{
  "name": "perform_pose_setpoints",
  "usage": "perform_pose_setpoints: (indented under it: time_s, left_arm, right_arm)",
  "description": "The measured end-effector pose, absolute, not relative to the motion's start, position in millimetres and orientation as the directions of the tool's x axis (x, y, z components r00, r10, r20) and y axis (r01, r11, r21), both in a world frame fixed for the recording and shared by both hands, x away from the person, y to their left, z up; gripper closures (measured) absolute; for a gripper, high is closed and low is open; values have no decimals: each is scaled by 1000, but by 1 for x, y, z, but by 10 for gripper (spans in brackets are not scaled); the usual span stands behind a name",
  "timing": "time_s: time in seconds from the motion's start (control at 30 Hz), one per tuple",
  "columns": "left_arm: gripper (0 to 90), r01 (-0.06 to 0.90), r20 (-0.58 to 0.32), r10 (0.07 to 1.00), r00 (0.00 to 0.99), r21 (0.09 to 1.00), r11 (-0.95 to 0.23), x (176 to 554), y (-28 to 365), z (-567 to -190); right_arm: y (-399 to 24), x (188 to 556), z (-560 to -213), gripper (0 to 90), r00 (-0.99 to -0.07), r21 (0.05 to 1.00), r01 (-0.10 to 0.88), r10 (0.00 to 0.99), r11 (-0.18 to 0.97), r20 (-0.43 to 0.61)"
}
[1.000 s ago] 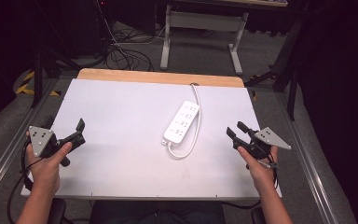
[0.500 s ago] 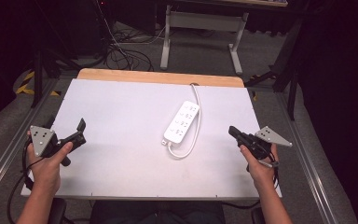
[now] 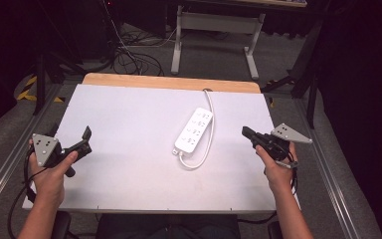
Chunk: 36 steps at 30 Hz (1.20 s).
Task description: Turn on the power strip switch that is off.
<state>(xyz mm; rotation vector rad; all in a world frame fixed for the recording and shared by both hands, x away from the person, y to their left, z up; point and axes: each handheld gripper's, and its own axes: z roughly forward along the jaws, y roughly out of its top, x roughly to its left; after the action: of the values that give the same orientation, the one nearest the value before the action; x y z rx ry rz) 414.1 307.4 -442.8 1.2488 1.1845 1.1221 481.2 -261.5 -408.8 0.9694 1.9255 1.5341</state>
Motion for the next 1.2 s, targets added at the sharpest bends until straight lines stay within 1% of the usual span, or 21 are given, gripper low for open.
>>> perform_pose_setpoints:
  time_s: [0.37,0.5,0.73,0.9,1.2]
  left_arm:
    - [38,36,-19,997,81,999,16,415,307,-443]
    - [38,37,-23,996,81,999,20,415,307,-443]
    - [38,37,-19,996,82,999,16,415,308,-444]
    - [39,37,-16,997,81,999,13,416,308,-444]
    - [39,39,-11,996,86,999,7,415,307,-444]
  right_arm:
    - [-244,496,-400,900,-657,957,238,753,164,35]
    - [-239,501,-398,900,-658,955,249,752,161,44]
    - [-222,515,-394,900,-671,950,246,741,195,22]
    - [-213,522,-395,900,-678,946,253,734,205,22]
    - [-194,534,-400,900,-689,931,255,724,260,-13]
